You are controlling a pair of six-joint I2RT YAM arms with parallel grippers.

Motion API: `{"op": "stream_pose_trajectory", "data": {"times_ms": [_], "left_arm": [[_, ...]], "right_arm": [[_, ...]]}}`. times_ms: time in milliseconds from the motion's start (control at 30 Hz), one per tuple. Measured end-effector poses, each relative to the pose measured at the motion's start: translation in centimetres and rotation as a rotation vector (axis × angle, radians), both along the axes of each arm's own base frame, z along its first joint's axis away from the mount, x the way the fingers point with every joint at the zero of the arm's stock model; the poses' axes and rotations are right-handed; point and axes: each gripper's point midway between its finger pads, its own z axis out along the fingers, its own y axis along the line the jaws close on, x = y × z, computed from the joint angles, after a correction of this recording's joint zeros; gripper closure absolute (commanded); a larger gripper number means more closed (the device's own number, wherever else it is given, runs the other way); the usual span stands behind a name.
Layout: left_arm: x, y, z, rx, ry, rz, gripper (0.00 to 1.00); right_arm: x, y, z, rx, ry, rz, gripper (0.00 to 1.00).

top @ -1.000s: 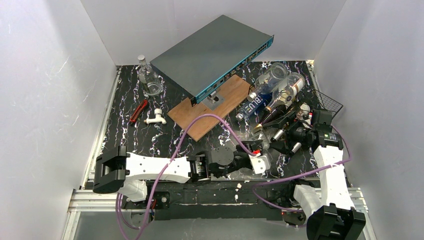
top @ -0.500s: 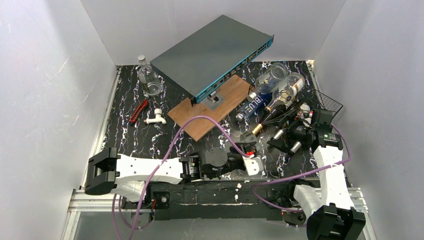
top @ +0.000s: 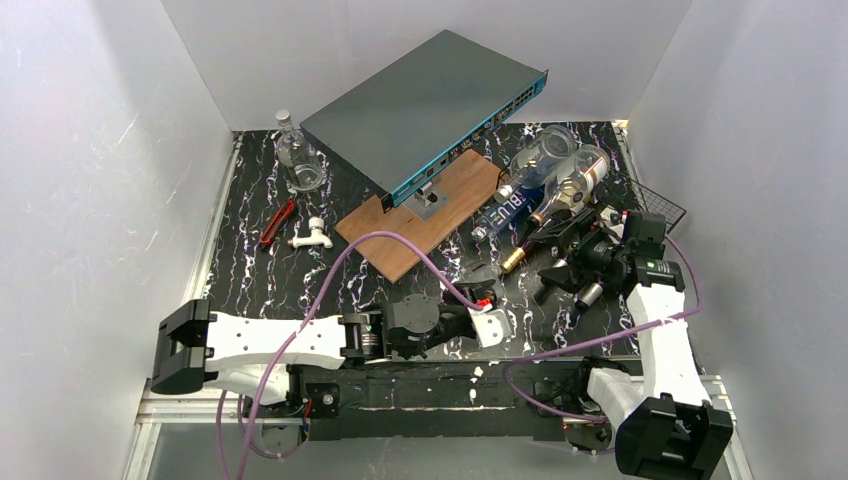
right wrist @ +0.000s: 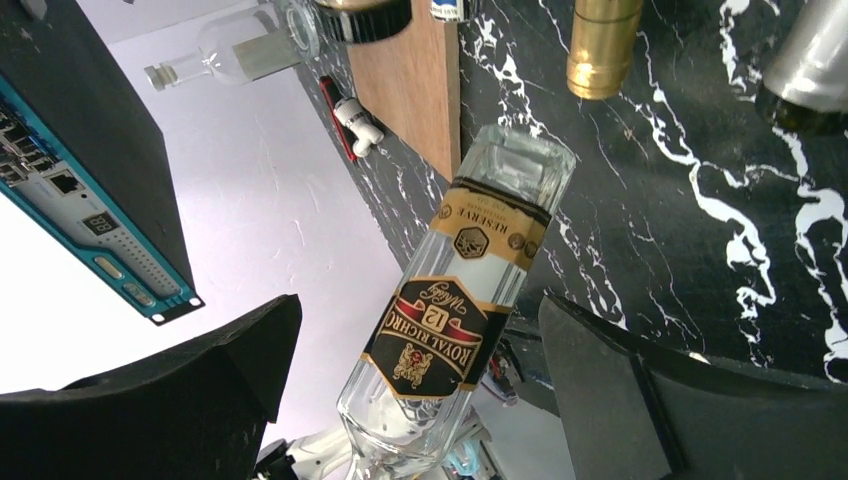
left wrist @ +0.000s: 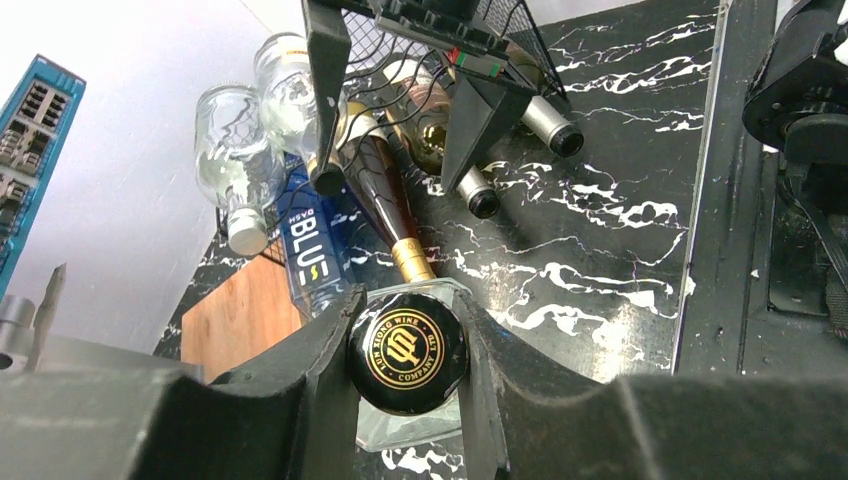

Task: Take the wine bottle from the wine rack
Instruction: Place the wine bottle at the center of the board.

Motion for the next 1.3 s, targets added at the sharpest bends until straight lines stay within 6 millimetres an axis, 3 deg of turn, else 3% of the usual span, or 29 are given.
{"op": "stream_pose_trajectory", "data": {"times_ms": [233, 467, 700, 1000, 1300], "left_arm": [[0.1, 2.0, 0.7, -0.006, 0.046, 0.04, 1.0], [0.1, 4.5, 0.6, 0.013, 0.109, 0.089, 1.0], [0.7, 7.2, -0.5, 0.058, 0.191, 0.163, 1.0], [4.0, 11.3, -0.6, 0.061, 0.329, 0.338, 1.0], [7.4, 17.3, 0.5, -0.005, 0.437, 0.539, 1.0]], "right_arm": [[2.5, -1.0, 1.3, -0.088, -0.085, 0.016, 0.02], [6.2, -2.7, 5.2, -0.248, -0.249, 0.034, 0.02], [8.6, -4.3, 7.4, -0.411, -0.389, 0.077, 0.02], [9.4, -4.3, 8.8, -0.513, -0.602, 0.222, 0.01], [10.6, -4.2, 8.9, -0.53, -0.745, 0.361, 0.02]]}}
